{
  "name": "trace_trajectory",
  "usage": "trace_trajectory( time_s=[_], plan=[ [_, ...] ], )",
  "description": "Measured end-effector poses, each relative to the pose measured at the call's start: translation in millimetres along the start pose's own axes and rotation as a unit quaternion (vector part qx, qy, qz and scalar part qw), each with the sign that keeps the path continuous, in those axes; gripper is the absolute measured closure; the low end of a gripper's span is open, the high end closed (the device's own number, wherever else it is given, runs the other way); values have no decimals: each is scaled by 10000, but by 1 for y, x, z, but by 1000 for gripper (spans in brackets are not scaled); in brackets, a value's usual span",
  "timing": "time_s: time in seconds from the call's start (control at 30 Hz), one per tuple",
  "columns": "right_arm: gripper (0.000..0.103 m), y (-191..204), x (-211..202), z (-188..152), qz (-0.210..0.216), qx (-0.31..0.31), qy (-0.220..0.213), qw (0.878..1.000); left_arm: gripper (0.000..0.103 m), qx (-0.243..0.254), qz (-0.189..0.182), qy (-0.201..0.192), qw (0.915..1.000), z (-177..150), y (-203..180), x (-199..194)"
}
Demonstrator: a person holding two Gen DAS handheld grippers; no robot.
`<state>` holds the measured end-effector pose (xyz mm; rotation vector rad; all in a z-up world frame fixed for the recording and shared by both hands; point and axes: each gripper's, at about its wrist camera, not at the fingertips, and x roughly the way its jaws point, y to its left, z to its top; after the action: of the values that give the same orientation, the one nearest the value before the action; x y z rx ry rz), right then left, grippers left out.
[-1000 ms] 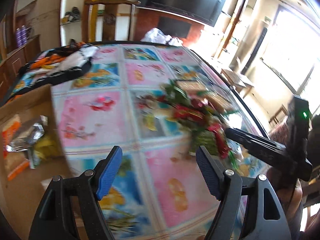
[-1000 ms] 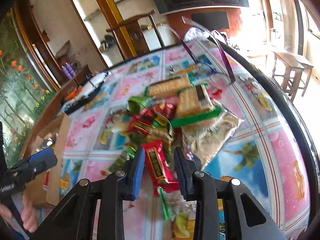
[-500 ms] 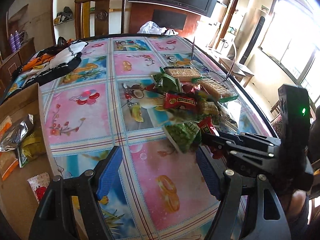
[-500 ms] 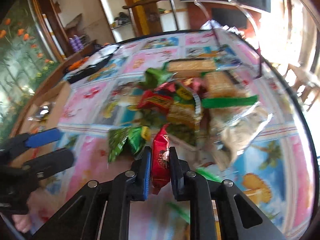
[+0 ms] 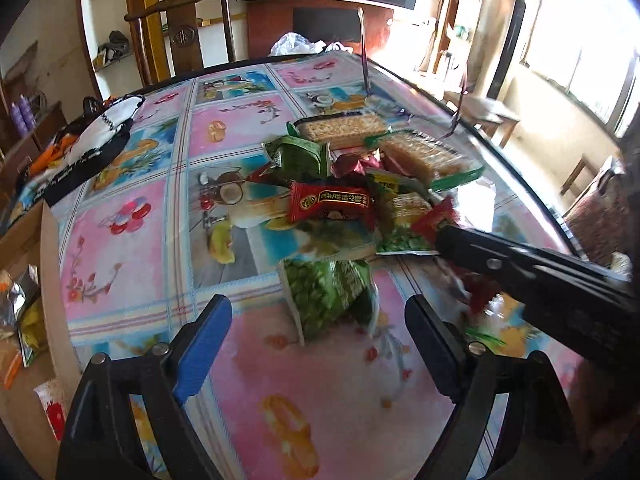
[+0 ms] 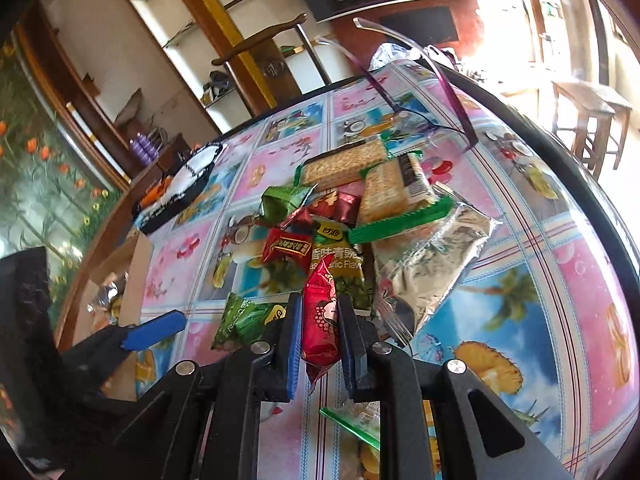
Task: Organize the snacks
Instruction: 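Grasp the green pea packet with the left gripper while the right grasps a red candy packet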
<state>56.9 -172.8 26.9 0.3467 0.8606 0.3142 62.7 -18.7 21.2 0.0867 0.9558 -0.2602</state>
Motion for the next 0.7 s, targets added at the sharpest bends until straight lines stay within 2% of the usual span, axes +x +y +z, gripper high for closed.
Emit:
trace_trajectory(
  time_s=[0.07, 0.17, 0.2, 0.27, 0.37, 0.7],
  plan=[
    [86, -1, -2, 1, -25, 46, -22, 10000, 17, -20, 86, 68, 9999, 1, -3, 10],
    [86, -2, -3, 1, 55, 97, -7, 9999, 48, -16, 224, 102, 9997, 0, -2, 17],
    [85, -1, -3, 1, 74, 94, -1, 9999, 53, 48, 368, 22, 9993, 0, -2, 17],
    [85, 0, -3, 0, 101, 70, 6, 9999, 57, -33, 318, 3, 9995, -1, 3, 16],
    [85, 5, -3, -2, 97, -32, 28, 9999, 69, -128, 337, -45, 9993, -2, 11, 13],
    [85, 19, 14, -12, -99, -382, 252, 9989, 69, -253, 221, -118, 9994, -6, 22, 2]
  ],
)
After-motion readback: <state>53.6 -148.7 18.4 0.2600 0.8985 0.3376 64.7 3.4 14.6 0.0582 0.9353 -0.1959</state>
